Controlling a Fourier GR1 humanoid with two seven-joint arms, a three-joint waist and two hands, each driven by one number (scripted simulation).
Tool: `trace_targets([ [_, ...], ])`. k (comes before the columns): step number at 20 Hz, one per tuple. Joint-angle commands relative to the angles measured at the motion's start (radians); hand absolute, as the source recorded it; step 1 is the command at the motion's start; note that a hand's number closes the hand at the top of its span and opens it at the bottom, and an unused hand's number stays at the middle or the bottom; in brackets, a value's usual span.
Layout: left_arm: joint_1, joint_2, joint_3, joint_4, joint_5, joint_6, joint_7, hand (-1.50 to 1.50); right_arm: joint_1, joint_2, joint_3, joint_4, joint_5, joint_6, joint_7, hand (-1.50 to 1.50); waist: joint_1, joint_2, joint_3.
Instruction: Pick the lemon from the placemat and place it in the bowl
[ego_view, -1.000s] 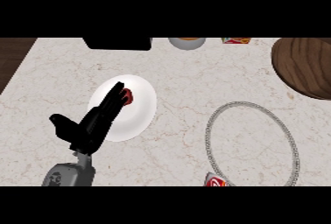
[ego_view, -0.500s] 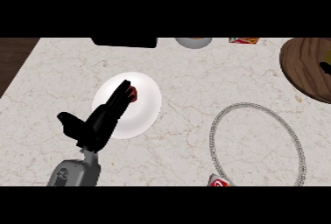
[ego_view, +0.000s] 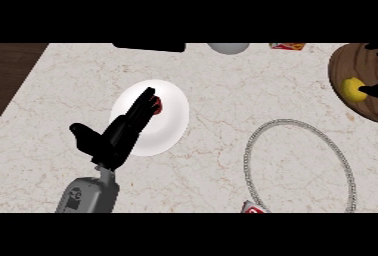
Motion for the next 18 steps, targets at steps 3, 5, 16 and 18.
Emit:
trace_targets([
  [3, 0.007, -0.008, -0.009, 0.000, -0.005, 0.019, 0.000, 0.00, -0.006, 0.012, -0.121, 0.077, -0.121, 0.040, -0.120, -1.50, -0.008, 0.002, 0.004],
  [5, 0.007, 0.003, -0.003, -0.007, -0.006, 0.011, 0.008, 0.00, -0.046, 0.019, -0.206, 0.082, -0.212, 0.092, -0.138, -1.50, -0.013, -0.005, 0.004],
  [16, 0.085, 0.026, 0.034, -0.016, 0.005, 0.014, -0.018, 0.00, 0.080, -0.148, -0.495, 0.091, -0.532, 0.514, -0.506, -1.50, -0.086, -0.031, -0.001],
  [18, 0.115, 0.027, 0.022, -0.044, 0.005, 0.005, -0.022, 0.00, 0.141, -0.152, -0.509, 0.104, -0.551, 0.560, -0.554, -1.50, -0.075, -0.029, -0.001],
])
